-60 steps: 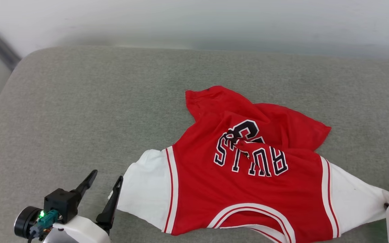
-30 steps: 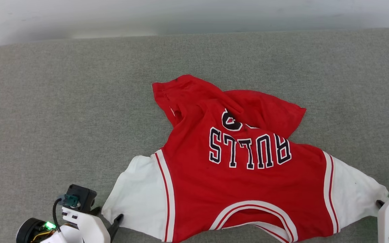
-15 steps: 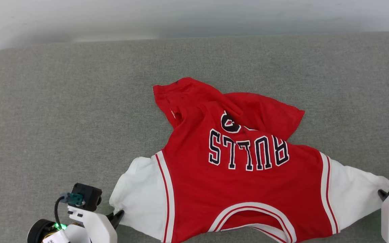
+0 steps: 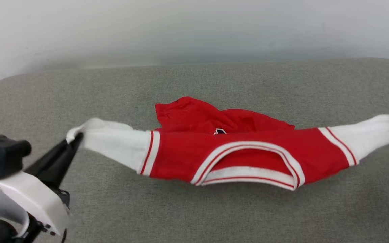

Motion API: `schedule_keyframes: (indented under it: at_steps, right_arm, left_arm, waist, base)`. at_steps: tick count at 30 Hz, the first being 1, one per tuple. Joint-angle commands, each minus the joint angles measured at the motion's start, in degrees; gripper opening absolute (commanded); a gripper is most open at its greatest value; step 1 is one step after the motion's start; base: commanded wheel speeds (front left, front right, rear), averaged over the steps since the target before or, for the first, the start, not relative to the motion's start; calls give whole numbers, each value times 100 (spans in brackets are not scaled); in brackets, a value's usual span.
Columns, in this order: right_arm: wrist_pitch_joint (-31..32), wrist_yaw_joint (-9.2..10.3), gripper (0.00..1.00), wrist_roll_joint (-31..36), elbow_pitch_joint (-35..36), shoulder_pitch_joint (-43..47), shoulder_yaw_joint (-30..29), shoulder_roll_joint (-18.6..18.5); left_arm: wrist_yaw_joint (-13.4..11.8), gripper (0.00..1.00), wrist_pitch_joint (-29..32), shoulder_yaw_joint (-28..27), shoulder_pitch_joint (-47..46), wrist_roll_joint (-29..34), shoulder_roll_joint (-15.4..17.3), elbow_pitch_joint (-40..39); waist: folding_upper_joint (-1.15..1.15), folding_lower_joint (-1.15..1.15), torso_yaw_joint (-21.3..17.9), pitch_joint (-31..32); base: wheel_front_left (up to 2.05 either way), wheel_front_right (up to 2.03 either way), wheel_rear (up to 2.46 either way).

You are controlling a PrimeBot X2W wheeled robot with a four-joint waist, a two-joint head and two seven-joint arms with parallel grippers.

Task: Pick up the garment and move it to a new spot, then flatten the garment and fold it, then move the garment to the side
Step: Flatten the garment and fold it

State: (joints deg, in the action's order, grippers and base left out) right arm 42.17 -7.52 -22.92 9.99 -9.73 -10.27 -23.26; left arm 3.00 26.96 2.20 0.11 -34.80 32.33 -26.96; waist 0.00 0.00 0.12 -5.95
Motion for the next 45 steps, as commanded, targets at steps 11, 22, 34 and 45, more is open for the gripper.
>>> schedule_keyframes:
  at_steps: [11,22,34,45]
  right_arm:
    - [-133,5,0,-426,570,-1979,-55,5]
    - [-102,5,0,-220,664,-3235,161,230]
    - [-535,5,0,284,-463,-5180,629,108]
    - [-1949,5,0,1374,-2533,-7622,527,412]
  left_arm:
    - [-162,0,-271,-1159,-1703,-142,535,-1005]
    - [-388,0,-459,-1242,-3266,86,756,-753]
    - [25,0,-743,-427,-5829,315,1040,1234]
    - [203,0,-1792,494,-8886,1057,475,3748]
  waist:
    - [0,0,-317,204]
    - [0,0,-497,-96]
    - [0,0,-496,-1683]
    - [0,0,-239,-2845]
  base:
    - [0,0,0]
    - [0,0,0]
    - [0,0,0]
    - [0,0,0]
